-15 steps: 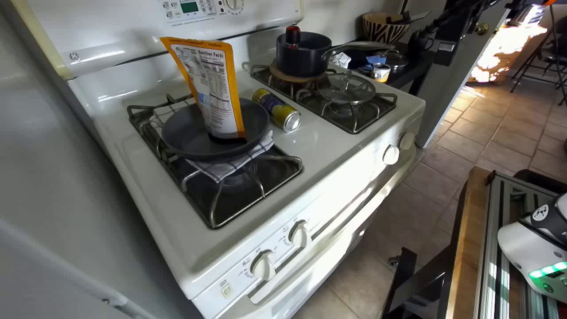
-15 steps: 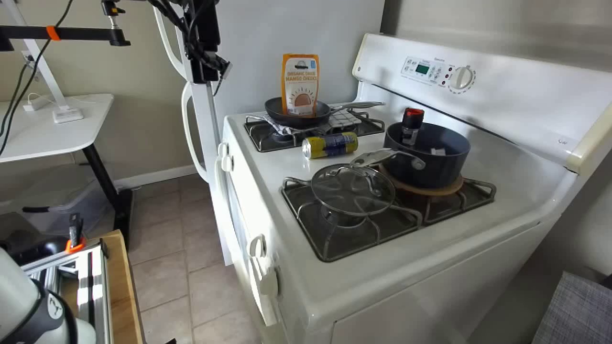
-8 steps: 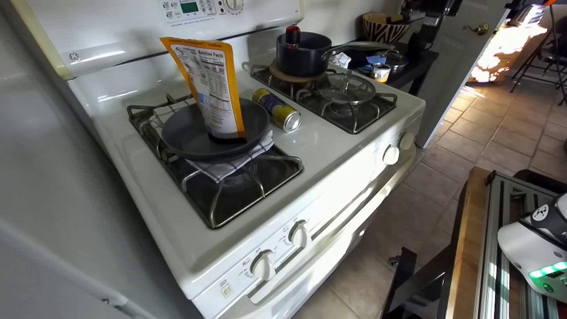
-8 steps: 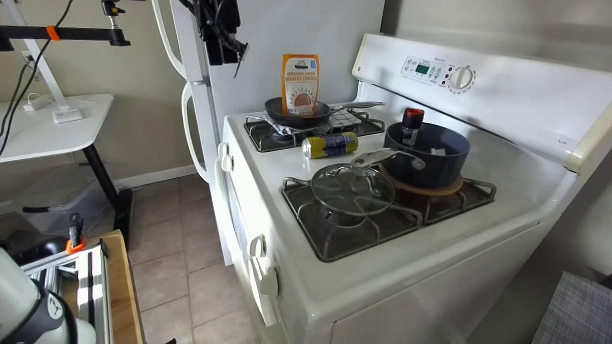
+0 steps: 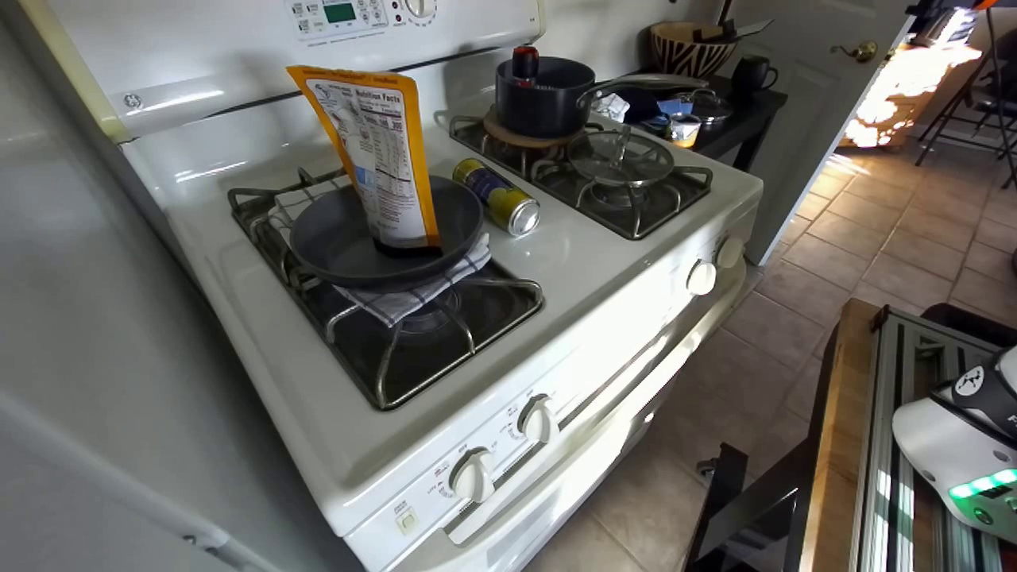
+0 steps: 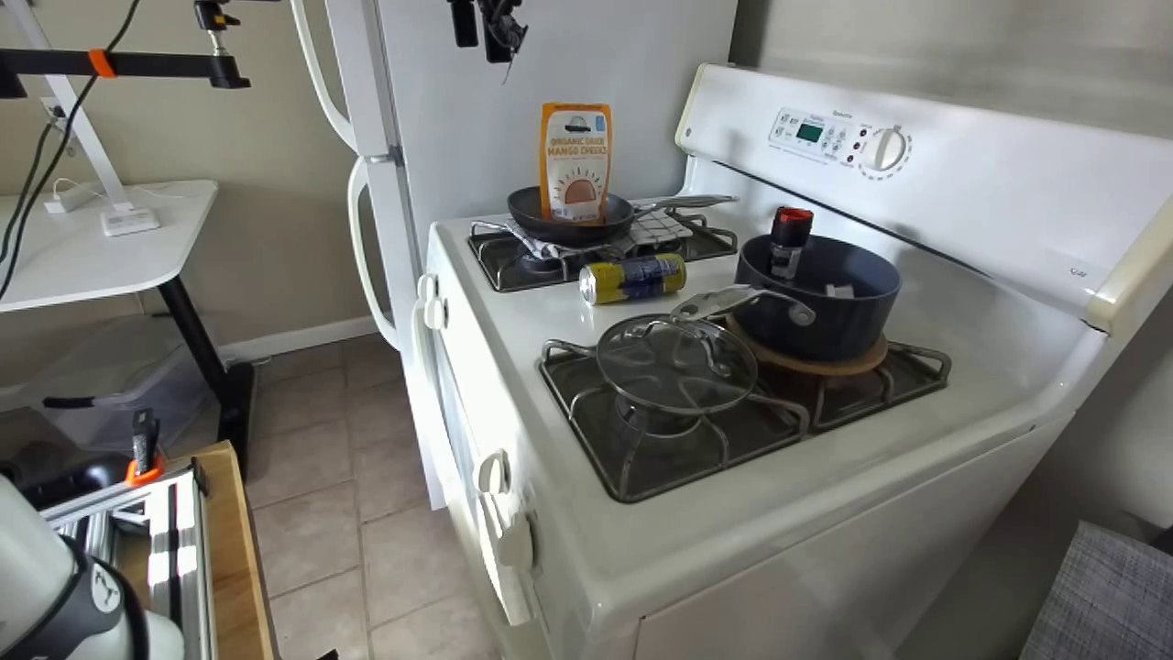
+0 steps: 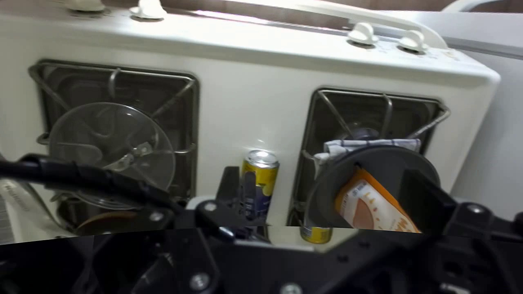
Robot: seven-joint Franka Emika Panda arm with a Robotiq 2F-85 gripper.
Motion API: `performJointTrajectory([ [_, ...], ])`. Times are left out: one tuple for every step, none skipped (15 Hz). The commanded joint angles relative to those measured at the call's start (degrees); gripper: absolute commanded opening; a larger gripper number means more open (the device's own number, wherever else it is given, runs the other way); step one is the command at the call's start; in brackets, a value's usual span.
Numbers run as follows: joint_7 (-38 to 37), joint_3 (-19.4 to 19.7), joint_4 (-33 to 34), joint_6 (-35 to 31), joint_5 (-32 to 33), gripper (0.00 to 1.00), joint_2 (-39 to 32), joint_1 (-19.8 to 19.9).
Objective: Move the white and yellow packet to the left edge of the stove
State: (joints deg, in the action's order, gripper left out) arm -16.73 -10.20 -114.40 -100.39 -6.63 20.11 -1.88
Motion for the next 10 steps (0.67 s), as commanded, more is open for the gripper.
performJointTrajectory([
  [-0.20, 1.24, 1.87, 0.08, -1.53, 1.00, -1.69, -0.80],
  [-0.18, 1.70, 3.35, 0.09, -2.59, 1.00, -3.01, -0.79],
  [-0.17, 1.96, 4.28, 0.09, -3.10, 1.00, -3.91, -0.79],
  [-0.17, 2.03, 4.81, 0.10, -3.29, 1.00, -4.40, -0.81],
  [-0.16, 2.03, 5.04, 0.10, -3.39, 1.00, -4.60, -0.88],
  [-0.16, 2.01, 5.09, 0.10, -3.42, 1.00, -4.63, -0.97],
  [-0.16, 2.00, 5.09, 0.10, -3.44, 1.00, -4.63, -1.03],
  [-0.16, 1.99, 5.09, 0.10, -3.45, 1.00, -4.62, -1.06],
  [-2.00, 1.42, 4.99, -3.50, -2.51, 1.00, -5.63, -0.76],
  [-2.70, 1.31, 5.77, -6.79, -2.26, 1.00, -7.33, -0.62],
])
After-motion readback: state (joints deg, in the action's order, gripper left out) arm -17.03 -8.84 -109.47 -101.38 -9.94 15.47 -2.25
